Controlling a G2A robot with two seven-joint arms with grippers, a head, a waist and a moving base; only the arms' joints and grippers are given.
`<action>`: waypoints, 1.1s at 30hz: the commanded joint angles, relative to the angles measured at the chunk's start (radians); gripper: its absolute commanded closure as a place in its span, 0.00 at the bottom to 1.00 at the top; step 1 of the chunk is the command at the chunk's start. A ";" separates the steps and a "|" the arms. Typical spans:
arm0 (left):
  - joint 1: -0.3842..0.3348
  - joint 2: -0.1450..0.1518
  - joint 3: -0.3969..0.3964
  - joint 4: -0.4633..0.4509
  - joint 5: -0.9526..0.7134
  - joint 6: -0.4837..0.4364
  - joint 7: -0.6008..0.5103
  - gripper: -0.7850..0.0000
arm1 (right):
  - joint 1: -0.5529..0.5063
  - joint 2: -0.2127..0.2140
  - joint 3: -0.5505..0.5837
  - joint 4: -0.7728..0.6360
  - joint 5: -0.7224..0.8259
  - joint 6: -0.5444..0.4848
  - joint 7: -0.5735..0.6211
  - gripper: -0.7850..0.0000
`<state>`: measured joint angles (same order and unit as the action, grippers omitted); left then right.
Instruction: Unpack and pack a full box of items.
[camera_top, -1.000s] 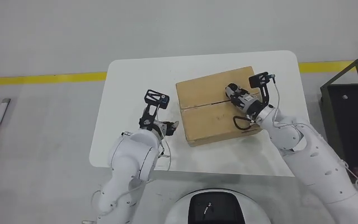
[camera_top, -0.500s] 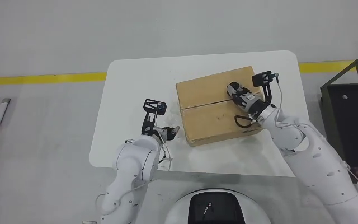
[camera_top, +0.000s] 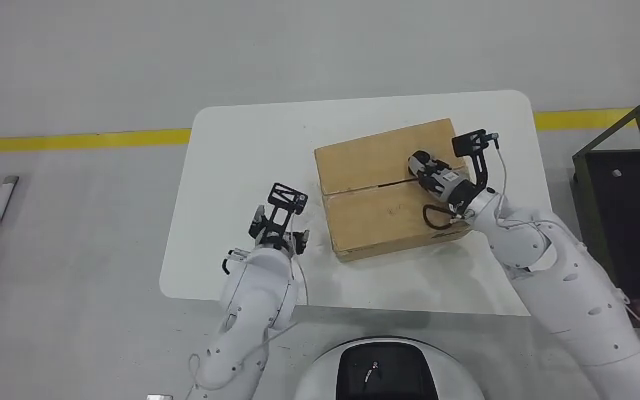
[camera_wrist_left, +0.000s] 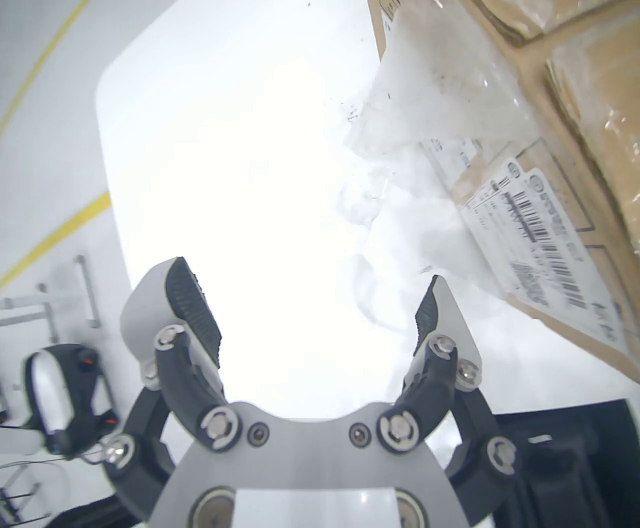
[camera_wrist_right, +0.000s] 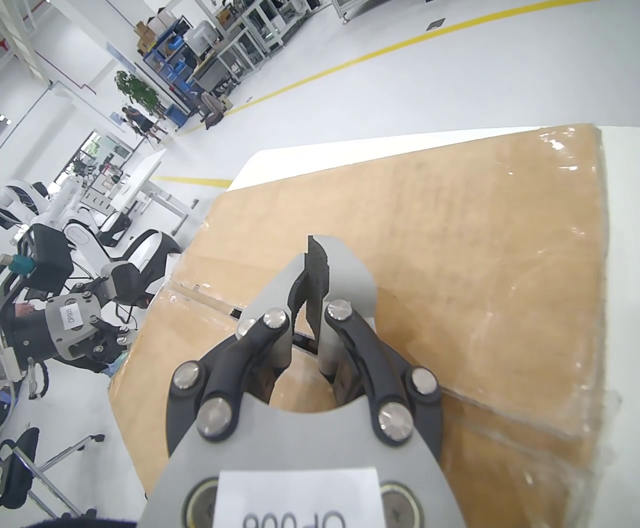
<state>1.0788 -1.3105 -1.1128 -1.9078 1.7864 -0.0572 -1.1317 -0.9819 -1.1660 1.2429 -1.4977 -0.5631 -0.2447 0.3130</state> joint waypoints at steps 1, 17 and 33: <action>0.000 -0.001 0.020 0.012 0.062 -0.010 0.035 0.00 | 0.003 -0.001 -0.001 0.005 0.000 -0.002 0.001 1.00; -0.124 -0.036 0.110 0.246 0.210 0.024 0.296 0.00 | 0.029 -0.008 -0.003 0.036 0.008 0.005 0.018 1.00; -0.134 -0.070 0.118 0.352 0.205 0.132 0.419 0.20 | 0.047 -0.016 -0.006 0.046 0.016 0.012 0.020 1.00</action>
<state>0.9438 -1.3799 -0.9930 -1.5592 1.9845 0.0739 -0.7264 -0.9362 -1.1819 1.2367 -1.4525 -0.5482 -0.2325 0.3318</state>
